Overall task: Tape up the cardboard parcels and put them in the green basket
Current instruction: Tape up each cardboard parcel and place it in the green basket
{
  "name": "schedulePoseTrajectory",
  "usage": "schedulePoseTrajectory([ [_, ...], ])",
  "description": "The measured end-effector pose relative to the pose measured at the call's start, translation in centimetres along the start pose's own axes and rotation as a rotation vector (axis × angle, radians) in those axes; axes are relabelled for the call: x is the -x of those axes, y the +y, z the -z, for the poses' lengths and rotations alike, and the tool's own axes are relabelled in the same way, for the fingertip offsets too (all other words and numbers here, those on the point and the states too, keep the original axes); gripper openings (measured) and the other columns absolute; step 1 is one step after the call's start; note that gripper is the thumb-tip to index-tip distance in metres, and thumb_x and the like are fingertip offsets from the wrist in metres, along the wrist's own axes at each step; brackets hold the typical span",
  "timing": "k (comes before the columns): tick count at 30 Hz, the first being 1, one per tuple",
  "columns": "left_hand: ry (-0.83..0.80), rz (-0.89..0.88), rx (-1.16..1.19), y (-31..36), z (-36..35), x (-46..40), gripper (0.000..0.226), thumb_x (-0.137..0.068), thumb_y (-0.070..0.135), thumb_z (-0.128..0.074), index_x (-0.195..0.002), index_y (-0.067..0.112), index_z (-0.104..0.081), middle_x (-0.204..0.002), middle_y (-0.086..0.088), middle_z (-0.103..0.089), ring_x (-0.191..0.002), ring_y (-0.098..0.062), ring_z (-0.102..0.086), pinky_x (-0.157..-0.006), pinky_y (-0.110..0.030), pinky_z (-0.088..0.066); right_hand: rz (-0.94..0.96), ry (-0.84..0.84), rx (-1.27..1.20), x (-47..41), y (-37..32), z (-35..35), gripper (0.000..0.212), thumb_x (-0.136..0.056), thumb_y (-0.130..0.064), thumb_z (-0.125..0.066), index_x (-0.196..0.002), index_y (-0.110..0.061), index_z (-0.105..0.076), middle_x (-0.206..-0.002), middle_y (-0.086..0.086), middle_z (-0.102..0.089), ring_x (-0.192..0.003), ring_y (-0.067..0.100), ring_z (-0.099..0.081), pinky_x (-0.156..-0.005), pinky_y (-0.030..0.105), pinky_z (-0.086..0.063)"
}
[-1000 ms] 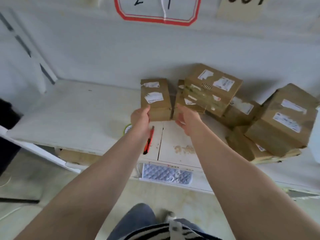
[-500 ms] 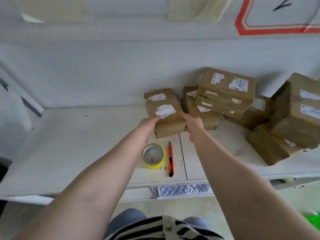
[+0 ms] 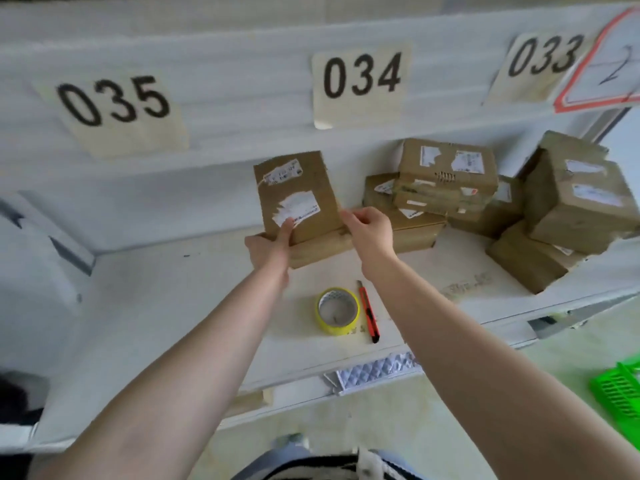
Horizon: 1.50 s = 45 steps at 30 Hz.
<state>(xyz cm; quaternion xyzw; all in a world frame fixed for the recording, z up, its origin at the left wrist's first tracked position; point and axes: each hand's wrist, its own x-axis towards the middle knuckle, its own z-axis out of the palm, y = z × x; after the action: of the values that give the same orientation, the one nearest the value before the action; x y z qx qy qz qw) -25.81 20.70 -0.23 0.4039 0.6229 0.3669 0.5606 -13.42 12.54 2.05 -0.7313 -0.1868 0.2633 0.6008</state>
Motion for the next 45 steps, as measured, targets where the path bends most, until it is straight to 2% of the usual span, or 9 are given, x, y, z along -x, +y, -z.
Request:
schedulePoseTrajectory([
  [6, -0.075, 0.108, 0.113, -2.4, 5.9, 3.3, 0.06, -0.085, 0.044, -0.072, -0.122, 0.001, -0.053, -0.114, -0.013, -0.066, -0.091, -0.027, -0.07, -0.075, -0.04, -0.061, -0.276, -0.315, -0.115, 2.2, 0.9, 0.4, 0.066, -0.084, -0.047, -0.071, -0.136, -0.013, -0.051, -0.127, 0.005, -0.062, -0.113, 0.021, -0.061, -0.1, 0.035, -0.046],
  [15, -0.123, 0.182, 0.079, -4.5, 12.4, 6.3, 0.059, -0.089, 0.046, -0.066, -0.124, 0.001, -0.053, -0.115, -0.016, -0.067, -0.094, -0.027, -0.071, -0.084, -0.041, -0.059, -0.568, -0.596, -0.52, 6.8, 3.9, -1.1, 0.043, -0.092, -0.029, -0.064, -0.13, -0.009, -0.058, -0.114, 0.011, -0.071, -0.1, 0.025, -0.069, -0.091, 0.04, -0.055],
  [18, -0.053, 0.113, -0.154, -4.0, 13.2, 6.3, 0.054, -0.091, 0.049, -0.063, -0.126, 0.009, -0.055, -0.12, -0.012, -0.065, -0.1, -0.026, -0.065, -0.091, -0.04, -0.054, -0.506, -0.569, -0.486, 7.7, 4.4, -1.3, 0.04, -0.093, -0.026, -0.064, -0.129, -0.01, -0.057, -0.113, 0.01, -0.071, -0.099, 0.024, -0.07, -0.081, 0.037, -0.056],
  [23, -0.214, 0.066, -0.188, -1.7, 12.3, 6.9, 0.08, -0.077, 0.077, -0.056, -0.13, 0.018, -0.044, -0.105, 0.013, -0.055, -0.082, -0.006, -0.05, -0.065, -0.025, -0.037, -0.11, -0.532, -0.131, 11.1, 4.4, -3.1, 0.026, -0.094, -0.026, -0.062, -0.12, -0.028, -0.061, -0.106, -0.007, -0.073, -0.1, 0.015, -0.069, -0.083, 0.029, -0.056],
  [27, -0.125, 0.051, -0.152, -2.7, 14.9, 5.4, 0.065, -0.071, 0.062, -0.076, -0.115, 0.023, -0.048, -0.099, 0.01, -0.058, -0.075, -0.001, -0.051, -0.055, -0.023, -0.036, 0.037, -0.566, -0.036, 14.0, 4.0, -5.1, 0.039, -0.098, -0.028, -0.057, -0.137, -0.03, -0.054, -0.116, -0.008, -0.066, -0.102, 0.001, -0.063, -0.089, 0.02, -0.049],
  [31, -0.313, 0.153, -0.053, -3.8, 19.2, 2.9, 0.048, -0.081, 0.057, -0.068, -0.112, 0.021, -0.059, -0.109, 0.0, -0.069, -0.09, -0.016, -0.066, -0.066, -0.029, -0.051, 0.031, -0.337, 0.087, 13.7, 3.3, -5.9, 0.042, -0.092, -0.036, -0.064, -0.132, -0.028, -0.055, -0.116, -0.002, -0.056, -0.102, 0.01, -0.055, -0.085, 0.023, -0.042],
  [35, -0.609, 0.179, 0.074, -4.9, 21.7, 1.2, 0.066, -0.081, 0.057, -0.056, -0.133, 0.016, -0.055, -0.119, -0.005, -0.07, -0.104, -0.02, -0.069, -0.074, -0.031, -0.059, -0.372, -0.479, -0.111, 14.0, 3.7, -6.7, 0.051, -0.083, -0.044, -0.072, -0.128, -0.023, -0.056, -0.114, -0.003, -0.066, -0.101, 0.018, -0.063, -0.085, 0.036, -0.057],
  [38, -0.699, 0.164, 0.045, -5.6, 22.9, 0.0, 0.069, -0.083, 0.062, -0.051, -0.136, 0.019, -0.054, -0.126, -0.004, -0.067, -0.113, -0.021, -0.065, -0.083, -0.032, -0.058, -0.436, -0.54, -0.274, 14.2, 4.5, -7.3, 0.025, -0.087, -0.031, -0.07, -0.111, -0.023, -0.067, -0.103, 0.001, -0.069, -0.085, 0.016, -0.068, -0.075, 0.04, -0.06],
  [45, -0.429, 0.14, -0.133, -6.7, 21.7, -2.0, 0.052, -0.098, 0.058, -0.04, -0.141, 0.029, -0.046, -0.139, 0.0, -0.055, -0.125, -0.021, -0.052, -0.11, -0.044, -0.04, -0.37, -0.394, -0.101, 14.2, 6.6, -10.2, 0.037, -0.09, -0.034, -0.068, -0.125, -0.026, -0.057, -0.113, 0.001, -0.067, -0.1, 0.023, -0.066, -0.082, 0.044, -0.058],
])
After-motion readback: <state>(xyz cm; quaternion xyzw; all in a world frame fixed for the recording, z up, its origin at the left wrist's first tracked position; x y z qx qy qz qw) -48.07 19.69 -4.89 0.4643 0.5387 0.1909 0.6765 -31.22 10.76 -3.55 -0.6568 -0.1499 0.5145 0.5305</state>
